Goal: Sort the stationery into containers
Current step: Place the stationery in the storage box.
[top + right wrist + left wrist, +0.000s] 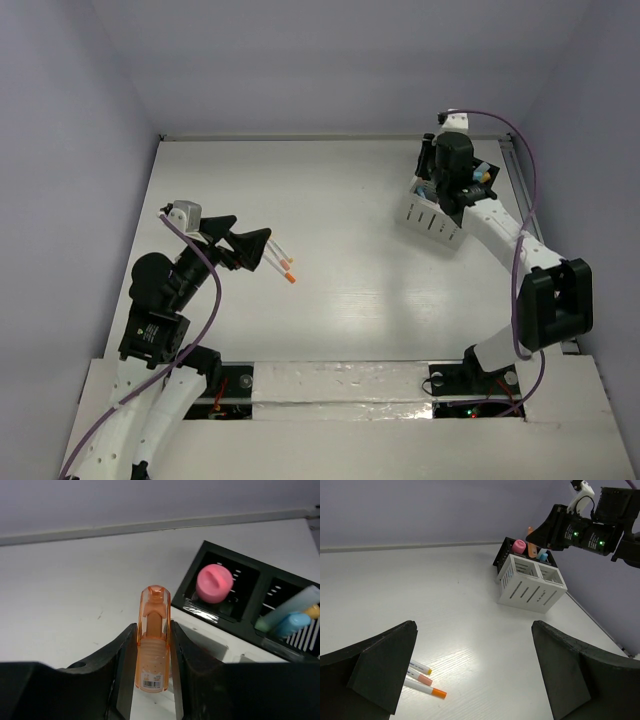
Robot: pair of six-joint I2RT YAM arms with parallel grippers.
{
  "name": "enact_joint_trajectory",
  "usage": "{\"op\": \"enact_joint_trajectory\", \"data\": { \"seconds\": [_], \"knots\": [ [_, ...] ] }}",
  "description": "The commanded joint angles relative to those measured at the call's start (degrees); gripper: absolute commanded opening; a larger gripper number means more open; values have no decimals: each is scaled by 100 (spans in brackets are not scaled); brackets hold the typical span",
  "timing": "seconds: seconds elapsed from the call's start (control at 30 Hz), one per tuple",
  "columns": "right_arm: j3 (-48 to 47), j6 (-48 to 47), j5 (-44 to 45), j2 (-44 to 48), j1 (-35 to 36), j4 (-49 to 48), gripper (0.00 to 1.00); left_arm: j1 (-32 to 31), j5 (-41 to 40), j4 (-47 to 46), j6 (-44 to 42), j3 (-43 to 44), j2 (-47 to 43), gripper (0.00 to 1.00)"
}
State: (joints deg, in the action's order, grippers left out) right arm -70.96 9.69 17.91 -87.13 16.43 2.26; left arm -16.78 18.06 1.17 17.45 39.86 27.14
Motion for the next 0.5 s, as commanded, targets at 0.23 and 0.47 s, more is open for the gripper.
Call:
{"op": "enact_joint_trajectory", "data": {
  "seconds": [0.23, 0.47],
  "knots": [
    [574, -837, -447, -110, -342, -1246, 29, -72, 92, -187, -14, 22, -15, 99],
    [812, -785, -280, -225, -342, -1334, 33, -72, 101, -187, -5, 13, -15, 99]
  ]
}}
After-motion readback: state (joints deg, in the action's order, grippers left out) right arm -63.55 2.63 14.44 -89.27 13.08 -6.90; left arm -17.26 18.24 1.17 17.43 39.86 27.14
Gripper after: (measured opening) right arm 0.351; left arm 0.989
